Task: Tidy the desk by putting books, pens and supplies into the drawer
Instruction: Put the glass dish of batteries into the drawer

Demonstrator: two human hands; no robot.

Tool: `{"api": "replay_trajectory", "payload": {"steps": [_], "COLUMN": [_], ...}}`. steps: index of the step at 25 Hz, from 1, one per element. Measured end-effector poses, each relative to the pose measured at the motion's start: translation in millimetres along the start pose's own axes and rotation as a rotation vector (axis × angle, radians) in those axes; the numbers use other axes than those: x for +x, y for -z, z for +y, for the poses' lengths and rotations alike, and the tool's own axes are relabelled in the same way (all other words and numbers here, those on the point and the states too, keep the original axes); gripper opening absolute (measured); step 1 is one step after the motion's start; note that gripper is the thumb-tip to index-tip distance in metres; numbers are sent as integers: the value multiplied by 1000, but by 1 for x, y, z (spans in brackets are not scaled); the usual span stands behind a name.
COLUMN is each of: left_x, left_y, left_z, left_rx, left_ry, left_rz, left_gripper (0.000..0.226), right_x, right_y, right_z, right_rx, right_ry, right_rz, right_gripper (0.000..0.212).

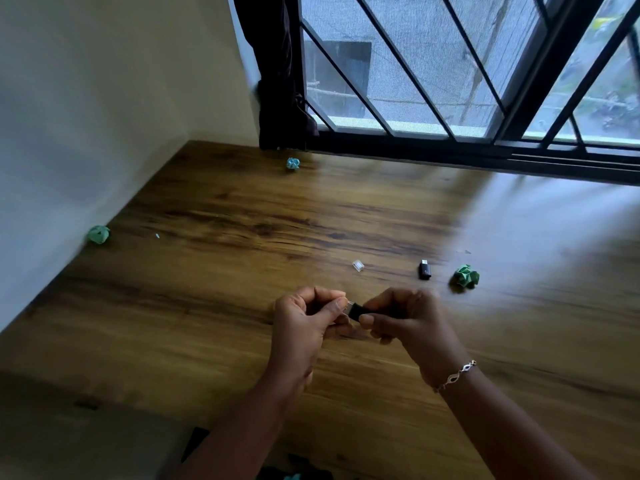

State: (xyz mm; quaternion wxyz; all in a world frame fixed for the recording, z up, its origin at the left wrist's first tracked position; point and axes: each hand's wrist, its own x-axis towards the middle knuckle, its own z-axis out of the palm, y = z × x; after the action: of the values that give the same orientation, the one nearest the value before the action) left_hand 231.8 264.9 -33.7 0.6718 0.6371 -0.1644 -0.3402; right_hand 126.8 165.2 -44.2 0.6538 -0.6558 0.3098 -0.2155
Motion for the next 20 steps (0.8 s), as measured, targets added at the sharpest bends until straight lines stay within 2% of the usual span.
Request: {"api": "replay_trajectory", "payload": {"steps": [3, 6, 8, 10, 12, 16, 20], "left_x": [4, 11, 16, 21, 23, 23, 23], "left_y": [7, 15, 20, 24, 28, 31, 36], "left_z": [2, 1, -1, -4, -6, -4, -2], "left_rx": [-4, -31, -64, -108, -134, -163, -191], "left_ry": [53, 117, 147, 183, 205, 208, 203], "left_rz": [-76, -126, -42, 35, 66, 93, 110], "left_gripper": [7, 8, 11, 11, 11, 12, 11], "right_x": [6, 23, 46, 69, 84, 94, 91], "right_y": [2, 3, 6, 9, 7, -2, 1], "right_z": [1, -5, -5, -1, 8, 32, 31], "right_rx": [-21, -146, -278, -691, -984, -1206, -1156], "right_ry": [-23, -13, 42, 149, 227, 362, 483], "right_rz": [-57, -205, -86, 93, 78, -92, 60], "right_gripper": [13, 9, 8, 14, 24, 23, 16]}}
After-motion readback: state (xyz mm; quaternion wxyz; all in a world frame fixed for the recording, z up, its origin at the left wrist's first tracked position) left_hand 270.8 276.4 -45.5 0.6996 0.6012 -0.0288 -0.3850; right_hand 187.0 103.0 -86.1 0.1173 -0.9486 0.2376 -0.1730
